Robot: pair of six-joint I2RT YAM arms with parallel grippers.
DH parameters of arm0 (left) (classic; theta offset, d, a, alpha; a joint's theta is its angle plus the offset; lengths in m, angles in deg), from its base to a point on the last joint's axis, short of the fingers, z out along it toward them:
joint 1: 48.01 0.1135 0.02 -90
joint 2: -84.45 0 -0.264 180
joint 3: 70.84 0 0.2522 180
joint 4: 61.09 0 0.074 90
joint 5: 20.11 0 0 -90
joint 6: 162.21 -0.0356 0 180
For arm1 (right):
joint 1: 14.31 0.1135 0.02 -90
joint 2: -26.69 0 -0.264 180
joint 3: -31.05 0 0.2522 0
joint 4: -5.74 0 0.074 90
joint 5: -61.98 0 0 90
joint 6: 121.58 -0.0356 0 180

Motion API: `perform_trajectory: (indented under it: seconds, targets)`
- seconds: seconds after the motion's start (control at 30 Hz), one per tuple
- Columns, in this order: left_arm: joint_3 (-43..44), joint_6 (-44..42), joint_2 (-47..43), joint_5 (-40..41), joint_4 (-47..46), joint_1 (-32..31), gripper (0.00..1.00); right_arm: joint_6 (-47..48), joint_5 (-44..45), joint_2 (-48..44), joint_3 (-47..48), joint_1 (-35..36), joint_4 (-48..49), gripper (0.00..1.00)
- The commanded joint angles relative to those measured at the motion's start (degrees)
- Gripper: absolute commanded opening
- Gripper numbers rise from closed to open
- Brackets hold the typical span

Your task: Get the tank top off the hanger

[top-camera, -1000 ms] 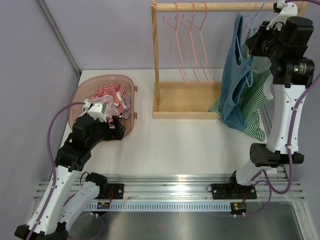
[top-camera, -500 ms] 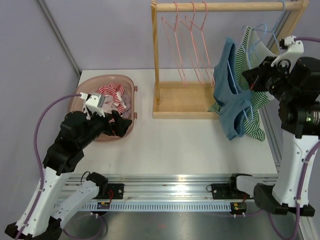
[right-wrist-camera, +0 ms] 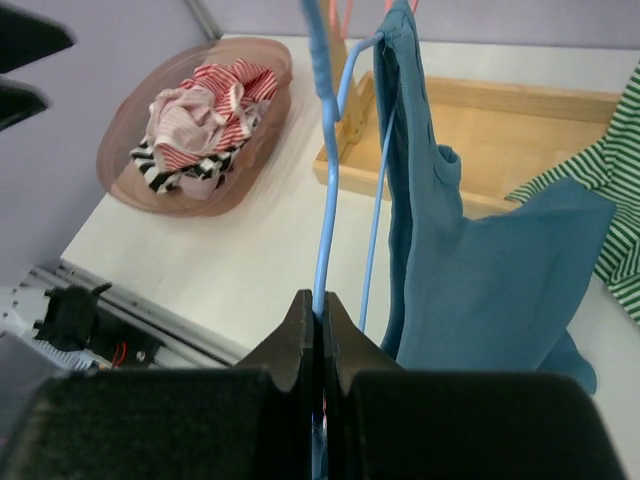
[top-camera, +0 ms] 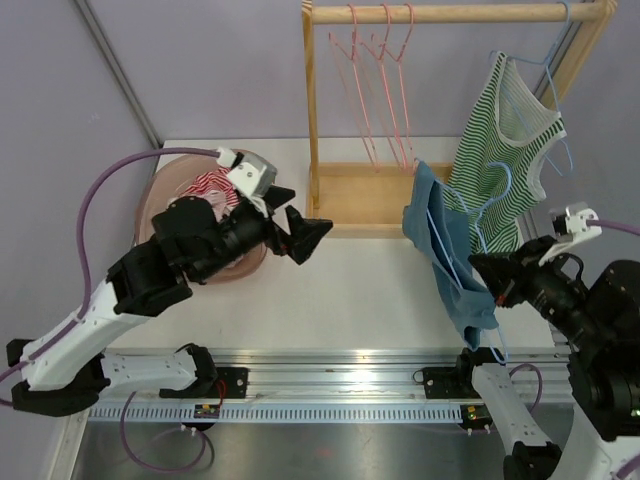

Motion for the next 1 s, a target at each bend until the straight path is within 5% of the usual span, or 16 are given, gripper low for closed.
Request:
perform_trajectory:
  seconds: [0.0, 0.37, 0.53, 0.8, 0.9, 0.97]
  targets:
    - [3.38, -6.25, 4.3, 12.41, -7.88, -6.42, 0.99, 0.2, -0.13, -2.01, 1.83, 3.91, -2.96, 0.0]
    - [6.37, -11.45, 14.86, 17.08, -14.22, -11.8, 0.97, -0.24, -5.3, -2.29, 6.14, 14.11, -2.09, 0.0]
    - [3.65, -10.74, 14.86, 16.29, -16.41, -11.8, 0.88, -1.73, -6.09, -1.05, 8.16, 14.2, -0.43, 0.0]
    - [1.8, -8.02, 16.53, 11.64, -19.49, -11.71, 0.93, -3.84, -13.11, -1.31, 6.58, 14.29, 4.06, 0.0]
    - [1.88, -7.58, 17.67, 12.06, -19.32, -11.71, 0.78, -3.67, -13.39, -1.49, 7.19, 14.29, 4.68, 0.0]
    - [1.8, -7.32, 17.85, 13.38, -18.88, -11.71, 0.53, -3.41, -12.34, -1.4, 7.46, 14.2, 4.06, 0.0]
